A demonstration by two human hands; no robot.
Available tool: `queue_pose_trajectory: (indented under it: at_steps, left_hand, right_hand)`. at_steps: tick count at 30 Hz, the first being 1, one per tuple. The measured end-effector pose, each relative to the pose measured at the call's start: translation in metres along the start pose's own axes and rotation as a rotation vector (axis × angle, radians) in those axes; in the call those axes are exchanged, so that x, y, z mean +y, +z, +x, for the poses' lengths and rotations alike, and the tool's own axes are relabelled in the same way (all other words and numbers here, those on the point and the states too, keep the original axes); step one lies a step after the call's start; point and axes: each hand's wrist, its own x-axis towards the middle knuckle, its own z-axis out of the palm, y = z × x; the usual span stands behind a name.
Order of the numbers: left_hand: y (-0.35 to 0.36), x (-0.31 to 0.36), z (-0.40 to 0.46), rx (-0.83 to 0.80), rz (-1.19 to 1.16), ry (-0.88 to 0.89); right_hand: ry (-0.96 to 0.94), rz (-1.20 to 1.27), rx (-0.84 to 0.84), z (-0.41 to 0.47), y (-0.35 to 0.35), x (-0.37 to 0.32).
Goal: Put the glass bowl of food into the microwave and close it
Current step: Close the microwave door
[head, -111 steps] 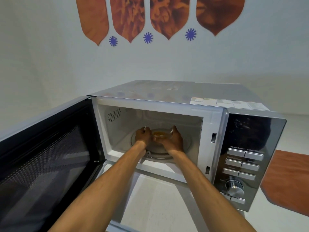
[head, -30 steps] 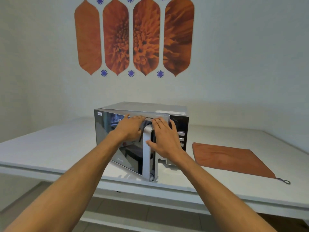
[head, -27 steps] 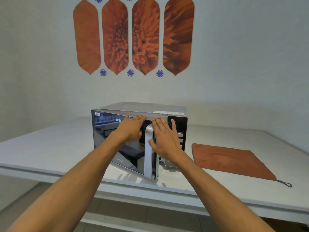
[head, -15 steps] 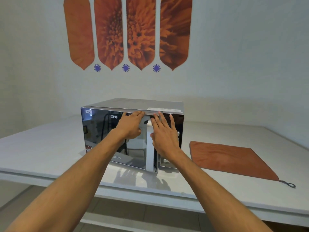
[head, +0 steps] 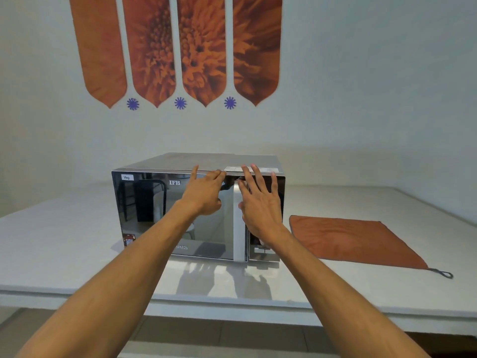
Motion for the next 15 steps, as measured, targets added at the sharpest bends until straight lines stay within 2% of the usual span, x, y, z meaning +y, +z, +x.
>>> queue_pose_trajectory:
  at_steps: [10,15]
  left_hand:
    - [0.013,-0.004,0.003,0.056,-0.066,0.039]
    - [0.028,0.001,-0.009,0.041,-0.205,0.018]
  right_hand:
    - [0.039,0.056,0.000,0.005,0.006,0.001]
    - [0.119,0.320,-0.069,0.000,0.011,-0.001]
